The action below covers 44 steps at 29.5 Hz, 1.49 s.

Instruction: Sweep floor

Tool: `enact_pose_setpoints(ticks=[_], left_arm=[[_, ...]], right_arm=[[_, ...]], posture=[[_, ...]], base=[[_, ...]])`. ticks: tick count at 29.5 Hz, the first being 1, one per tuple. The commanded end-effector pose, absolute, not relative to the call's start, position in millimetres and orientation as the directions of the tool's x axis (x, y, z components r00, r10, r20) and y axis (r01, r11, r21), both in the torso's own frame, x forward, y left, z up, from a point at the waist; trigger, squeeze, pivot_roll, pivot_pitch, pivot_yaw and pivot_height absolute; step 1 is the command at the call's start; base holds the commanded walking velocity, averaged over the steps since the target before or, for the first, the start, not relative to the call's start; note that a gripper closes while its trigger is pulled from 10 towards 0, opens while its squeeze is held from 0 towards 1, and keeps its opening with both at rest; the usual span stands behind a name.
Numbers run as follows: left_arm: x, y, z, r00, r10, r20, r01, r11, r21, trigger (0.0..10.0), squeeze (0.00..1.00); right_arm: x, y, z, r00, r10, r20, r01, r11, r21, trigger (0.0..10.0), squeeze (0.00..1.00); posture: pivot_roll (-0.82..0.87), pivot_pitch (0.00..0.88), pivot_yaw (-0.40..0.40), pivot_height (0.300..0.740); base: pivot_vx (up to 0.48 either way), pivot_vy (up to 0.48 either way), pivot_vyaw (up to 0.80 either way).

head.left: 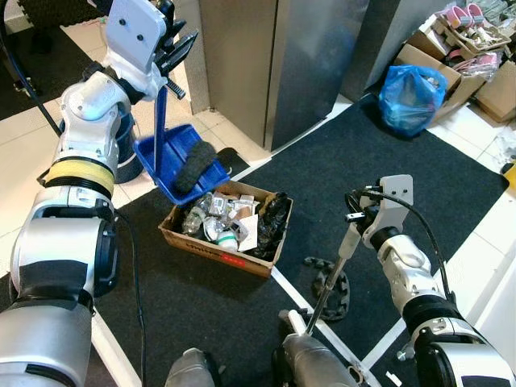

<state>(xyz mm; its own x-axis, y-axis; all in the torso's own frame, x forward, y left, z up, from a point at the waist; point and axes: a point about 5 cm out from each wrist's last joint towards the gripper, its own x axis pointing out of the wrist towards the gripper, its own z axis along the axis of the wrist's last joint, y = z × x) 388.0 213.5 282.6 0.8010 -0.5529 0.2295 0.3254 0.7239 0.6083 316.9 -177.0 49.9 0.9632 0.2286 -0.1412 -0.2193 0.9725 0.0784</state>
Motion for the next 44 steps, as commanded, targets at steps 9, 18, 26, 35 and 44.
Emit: enact_pose_setpoints(ticks=[9, 18, 26, 35, 44], left_arm=[[390.1, 198.7, 280.2, 0.763, -0.633, 0.128, 0.382, 0.602, 0.701, 10.0, 0.00], [390.8, 184.1, 273.9, 0.720, -0.692, 0.050, 0.436, 0.508, 0.743, 10.0, 0.00], [390.1, 173.5, 271.4, 0.681, -0.732, 0.011, 0.467, 0.446, 0.764, 10.0, 0.00], [387.7, 161.9, 267.6, 0.634, -0.772, -0.046, 0.474, 0.341, 0.812, 10.0, 0.00], [384.4, 144.3, 270.5, 0.592, -0.804, -0.058, 0.393, 0.225, 0.892, 10.0, 0.00]], right_arm=[[313.9, -180.5, 45.3, 0.961, 0.217, -0.173, -0.211, 0.976, 0.049, 10.0, 0.00], [312.8, -182.3, 43.7, 0.964, 0.199, -0.178, -0.192, 0.980, 0.052, 10.0, 0.00], [313.0, -182.9, 43.8, 0.966, 0.188, -0.180, -0.182, 0.982, 0.052, 10.0, 0.00], [311.9, -184.9, 42.8, 0.969, 0.166, -0.180, -0.160, 0.986, 0.051, 10.0, 0.00], [312.9, -185.7, 43.9, 0.971, 0.162, -0.179, -0.155, 0.987, 0.051, 10.0, 0.00]], posture=[[0.06, 0.000, -0.016, 0.740], [0.05, 0.000, 0.000, 0.740], [0.04, 0.000, 0.007, 0.740], [0.04, 0.000, 0.007, 0.740], [0.04, 0.000, 0.014, 0.740]], base=[[0.000, 0.000, -0.21], [0.000, 0.000, 0.00], [0.000, 0.000, 0.00], [0.000, 0.000, 0.00], [0.000, 0.000, 0.00]])
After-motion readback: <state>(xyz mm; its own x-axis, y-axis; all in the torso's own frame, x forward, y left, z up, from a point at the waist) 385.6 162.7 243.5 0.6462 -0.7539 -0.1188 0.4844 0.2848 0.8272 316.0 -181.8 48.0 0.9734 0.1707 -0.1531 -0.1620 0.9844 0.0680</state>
